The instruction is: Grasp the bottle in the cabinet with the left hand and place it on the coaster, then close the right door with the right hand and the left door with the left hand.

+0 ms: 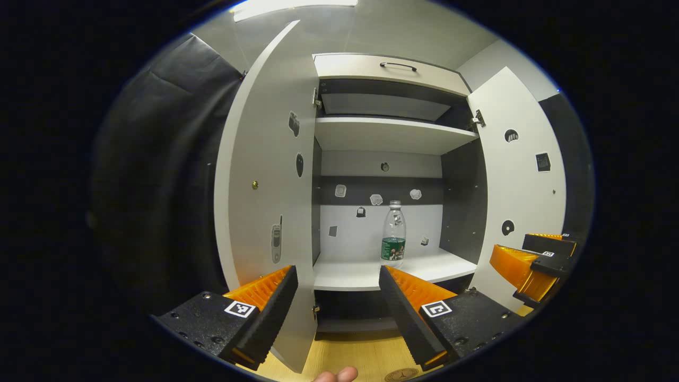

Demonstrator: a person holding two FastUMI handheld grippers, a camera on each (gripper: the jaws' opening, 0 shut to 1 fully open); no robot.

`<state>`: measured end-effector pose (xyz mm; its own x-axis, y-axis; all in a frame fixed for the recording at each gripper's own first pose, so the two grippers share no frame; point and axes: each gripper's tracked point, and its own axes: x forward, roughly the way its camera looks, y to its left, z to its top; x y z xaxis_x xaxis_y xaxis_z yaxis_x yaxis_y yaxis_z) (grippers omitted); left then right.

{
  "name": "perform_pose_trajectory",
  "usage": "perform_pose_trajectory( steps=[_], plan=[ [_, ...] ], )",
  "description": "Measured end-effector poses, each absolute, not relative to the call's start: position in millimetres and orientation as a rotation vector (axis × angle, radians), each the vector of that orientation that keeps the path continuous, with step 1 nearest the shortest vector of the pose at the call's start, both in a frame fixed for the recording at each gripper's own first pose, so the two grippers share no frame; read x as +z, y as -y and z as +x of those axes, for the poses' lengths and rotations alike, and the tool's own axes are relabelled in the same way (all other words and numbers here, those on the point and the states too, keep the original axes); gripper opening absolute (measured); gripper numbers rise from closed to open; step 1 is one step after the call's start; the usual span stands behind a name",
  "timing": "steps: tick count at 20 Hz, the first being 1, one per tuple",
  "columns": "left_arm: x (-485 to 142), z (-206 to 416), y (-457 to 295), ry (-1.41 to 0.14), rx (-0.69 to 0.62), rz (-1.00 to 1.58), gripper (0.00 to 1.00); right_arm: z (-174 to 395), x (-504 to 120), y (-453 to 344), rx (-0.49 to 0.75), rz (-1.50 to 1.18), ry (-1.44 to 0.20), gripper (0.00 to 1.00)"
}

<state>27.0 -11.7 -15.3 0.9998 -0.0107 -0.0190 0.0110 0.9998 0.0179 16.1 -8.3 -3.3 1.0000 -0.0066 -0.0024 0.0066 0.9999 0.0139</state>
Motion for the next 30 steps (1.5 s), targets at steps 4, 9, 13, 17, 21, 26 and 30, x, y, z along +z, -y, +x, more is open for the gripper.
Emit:
perform_pose_trajectory(
  steps=[4,9,13,17,21,26,30],
  plan=[
    [-22,48,25,-0.031,-0.037,0.011,0.98,19,-9,10,-0.007,0.015,-0.019,1.0],
    [-30,85,52,-0.032,-0.101,0.017,0.98,20,-16,21,-0.024,0.008,-0.034,1.0],
    [-39,121,76,-0.038,-0.15,0.025,0.98,22,-21,37,-0.054,0.01,-0.053,0.97],
    [-42,156,93,-0.026,-0.177,0.036,0.98,23,-29,46,-0.075,0.01,-0.078,1.0],
    [-46,190,112,-0.029,-0.204,0.024,0.98,27,-34,50,-0.089,-0.005,-0.103,0.97],
    [-55,231,126,-0.038,-0.21,0.0,0.98,28,-42,51,-0.103,-0.015,-0.136,1.0],
    [-60,261,137,-0.04,-0.217,0.0,0.98,30,-50,52,-0.115,-0.026,-0.165,0.97]
  ],
)
